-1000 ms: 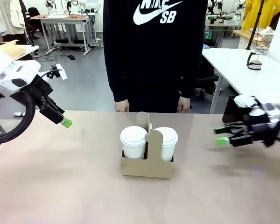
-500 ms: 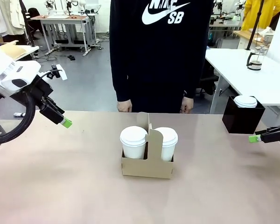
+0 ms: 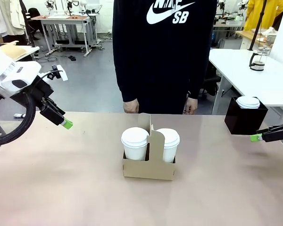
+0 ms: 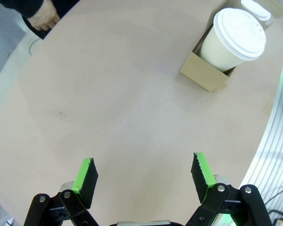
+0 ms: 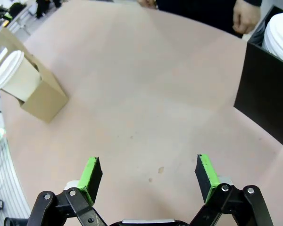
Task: Pour a drink into a cup and package it in a carrier.
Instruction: Insert the held 600 ml Paper Cup into the Cup Carrier.
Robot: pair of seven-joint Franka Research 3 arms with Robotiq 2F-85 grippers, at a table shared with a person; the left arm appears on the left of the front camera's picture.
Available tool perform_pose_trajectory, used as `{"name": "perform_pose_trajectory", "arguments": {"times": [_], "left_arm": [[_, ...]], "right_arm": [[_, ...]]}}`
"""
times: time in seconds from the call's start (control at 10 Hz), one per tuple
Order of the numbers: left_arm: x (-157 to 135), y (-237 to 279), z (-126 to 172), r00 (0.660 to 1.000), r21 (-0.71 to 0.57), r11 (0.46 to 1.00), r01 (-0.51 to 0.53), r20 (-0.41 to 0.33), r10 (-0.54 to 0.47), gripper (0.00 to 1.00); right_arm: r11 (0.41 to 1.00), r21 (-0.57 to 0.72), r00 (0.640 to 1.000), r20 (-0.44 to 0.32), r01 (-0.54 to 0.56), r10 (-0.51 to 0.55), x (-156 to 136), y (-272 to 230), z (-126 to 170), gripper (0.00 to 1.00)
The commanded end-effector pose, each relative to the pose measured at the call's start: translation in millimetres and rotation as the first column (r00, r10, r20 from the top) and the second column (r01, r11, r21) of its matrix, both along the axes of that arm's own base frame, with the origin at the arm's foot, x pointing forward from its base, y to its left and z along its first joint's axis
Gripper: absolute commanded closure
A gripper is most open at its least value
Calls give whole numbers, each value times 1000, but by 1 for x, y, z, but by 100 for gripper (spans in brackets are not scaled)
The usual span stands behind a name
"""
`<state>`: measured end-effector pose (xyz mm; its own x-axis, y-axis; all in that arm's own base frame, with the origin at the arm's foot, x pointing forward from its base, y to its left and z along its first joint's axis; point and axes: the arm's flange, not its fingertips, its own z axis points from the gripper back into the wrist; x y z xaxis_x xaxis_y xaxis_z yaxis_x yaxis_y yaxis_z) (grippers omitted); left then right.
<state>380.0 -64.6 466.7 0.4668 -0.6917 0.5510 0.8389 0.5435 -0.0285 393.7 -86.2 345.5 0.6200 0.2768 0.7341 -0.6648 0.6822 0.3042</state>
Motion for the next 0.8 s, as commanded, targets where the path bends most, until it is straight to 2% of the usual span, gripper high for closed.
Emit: {"name": "perform_pose_trajectory", "arguments": {"times": [0.0,0.7], "left_arm": [[1,0,-1,1000,-14,1000,-10,-5,10,0],[1,0,-1,1000,-14,1000,-10,-5,10,0]], "right_arm": [[1000,0,1000,-4,-7,7,-1,-2,0,0],[1000,0,1000,-4,-7,7,-1,-2,0,0]]}}
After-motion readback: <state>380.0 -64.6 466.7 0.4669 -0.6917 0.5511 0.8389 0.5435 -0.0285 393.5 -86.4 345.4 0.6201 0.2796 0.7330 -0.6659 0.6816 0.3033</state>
